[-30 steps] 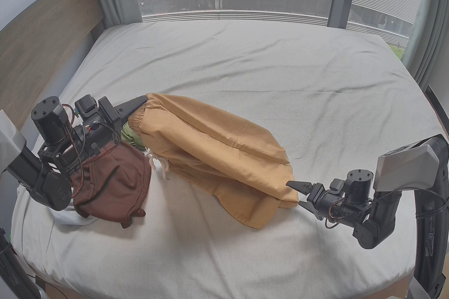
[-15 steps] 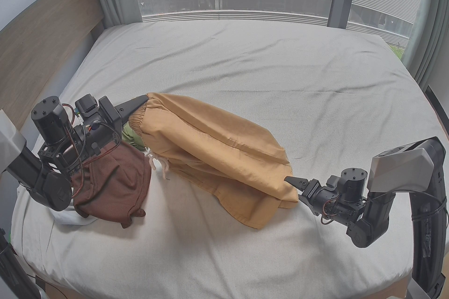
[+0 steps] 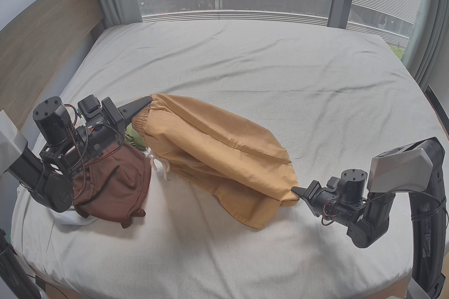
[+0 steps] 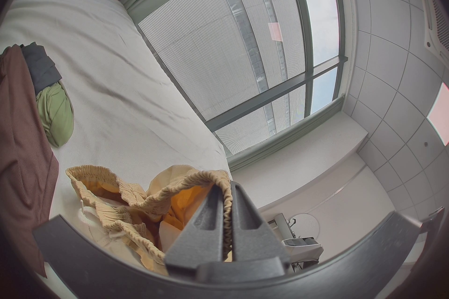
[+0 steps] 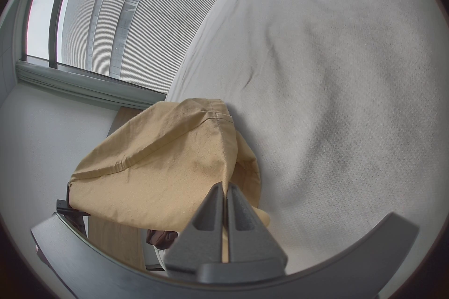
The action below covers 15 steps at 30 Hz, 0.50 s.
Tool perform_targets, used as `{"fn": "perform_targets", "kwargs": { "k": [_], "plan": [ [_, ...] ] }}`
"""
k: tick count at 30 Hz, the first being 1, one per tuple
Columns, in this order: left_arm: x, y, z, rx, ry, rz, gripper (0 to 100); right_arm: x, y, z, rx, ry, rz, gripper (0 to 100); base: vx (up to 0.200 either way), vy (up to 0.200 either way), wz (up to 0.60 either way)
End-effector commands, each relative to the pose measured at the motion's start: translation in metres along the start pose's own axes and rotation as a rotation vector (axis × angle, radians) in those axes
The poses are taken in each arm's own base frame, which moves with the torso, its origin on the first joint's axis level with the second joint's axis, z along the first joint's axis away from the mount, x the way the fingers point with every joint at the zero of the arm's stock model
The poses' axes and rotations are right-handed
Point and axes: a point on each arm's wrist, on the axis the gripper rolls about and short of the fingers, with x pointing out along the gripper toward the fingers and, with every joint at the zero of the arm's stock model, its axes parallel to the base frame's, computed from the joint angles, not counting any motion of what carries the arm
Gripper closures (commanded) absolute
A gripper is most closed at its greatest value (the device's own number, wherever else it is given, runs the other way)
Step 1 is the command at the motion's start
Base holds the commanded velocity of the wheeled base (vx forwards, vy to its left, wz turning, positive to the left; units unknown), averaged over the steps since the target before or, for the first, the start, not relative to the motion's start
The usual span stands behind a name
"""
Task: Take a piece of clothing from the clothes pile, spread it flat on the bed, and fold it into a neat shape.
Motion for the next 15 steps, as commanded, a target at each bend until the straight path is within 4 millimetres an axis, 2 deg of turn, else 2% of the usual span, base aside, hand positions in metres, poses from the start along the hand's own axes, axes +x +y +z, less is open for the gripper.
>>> {"fn": "perform_targets", "kwargs": {
  "k": [1, 6, 11, 15],
  "plan": [
    [0.001, 0.003, -0.001, -0.006, 0.004, 0.006, 100, -0.012, 0.015, 0.012, -0.007, -0.034, 0.033, 100, 0.000, 0.000, 0.00],
    [0.001, 0.007, -0.006, -0.022, 0.021, 0.024, 100, -0.036, 0.040, 0.031, -0.026, -0.076, 0.100, 100, 0.000, 0.000, 0.00],
    [0.008, 0.020, -0.023, -0.067, 0.077, 0.062, 100, -0.052, 0.053, 0.046, -0.052, -0.105, 0.094, 100, 0.000, 0.000, 0.00],
    [0.009, 0.026, -0.027, -0.078, 0.089, 0.078, 100, -0.056, 0.057, 0.047, -0.067, -0.098, 0.084, 100, 0.000, 0.000, 0.00]
  ]
}}
